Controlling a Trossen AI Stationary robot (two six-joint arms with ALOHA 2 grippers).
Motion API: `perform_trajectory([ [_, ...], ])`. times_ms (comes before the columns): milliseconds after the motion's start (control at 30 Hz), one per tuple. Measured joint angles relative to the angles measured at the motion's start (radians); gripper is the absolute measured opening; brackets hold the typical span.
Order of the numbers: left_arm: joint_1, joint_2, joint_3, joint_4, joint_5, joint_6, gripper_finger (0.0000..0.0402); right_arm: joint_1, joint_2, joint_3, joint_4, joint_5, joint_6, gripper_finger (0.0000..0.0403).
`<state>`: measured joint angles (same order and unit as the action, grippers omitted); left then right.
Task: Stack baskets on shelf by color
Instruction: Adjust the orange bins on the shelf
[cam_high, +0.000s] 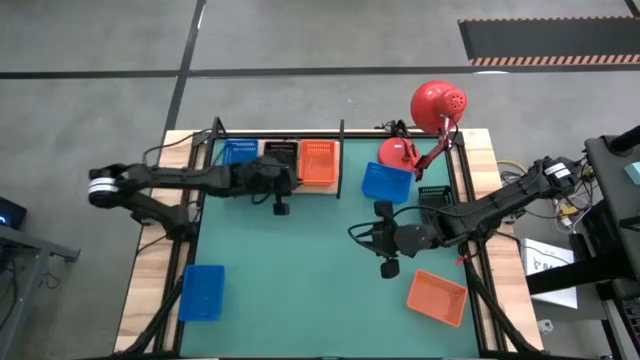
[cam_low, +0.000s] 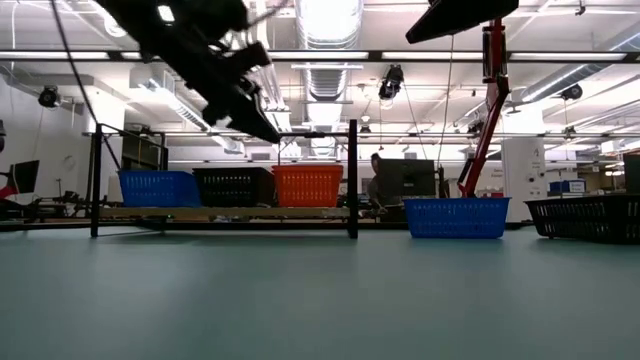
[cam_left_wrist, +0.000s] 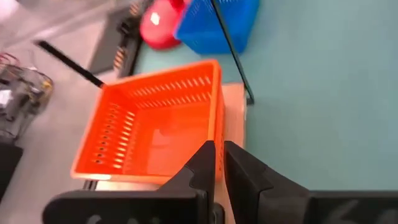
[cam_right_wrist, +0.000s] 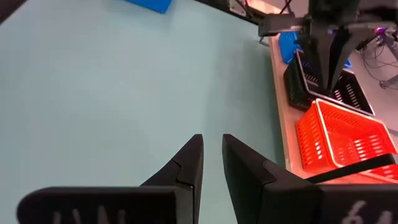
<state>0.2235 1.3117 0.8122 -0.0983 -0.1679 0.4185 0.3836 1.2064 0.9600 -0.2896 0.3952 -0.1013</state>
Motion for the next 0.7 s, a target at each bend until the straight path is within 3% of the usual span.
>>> perform_trajectory([
  [133,0.025,0.119,0.115,-0.12,0.001,0.034,0.0017,0.0,0.0,0.0,-0.027,0.0,0.031,0.0052],
  [333,0.051,0.213,0.208,-0.127,-0.007,0.085,0.0017,0.0,0.0,0.0,-0.078,-0.001,0.076,0.0052],
  [700,0.056,0.285,0.229,-0.094,-0.001,0.031,0.0017,0.0,0.0,0.0,-0.124,0.0,0.082,0.0052],
])
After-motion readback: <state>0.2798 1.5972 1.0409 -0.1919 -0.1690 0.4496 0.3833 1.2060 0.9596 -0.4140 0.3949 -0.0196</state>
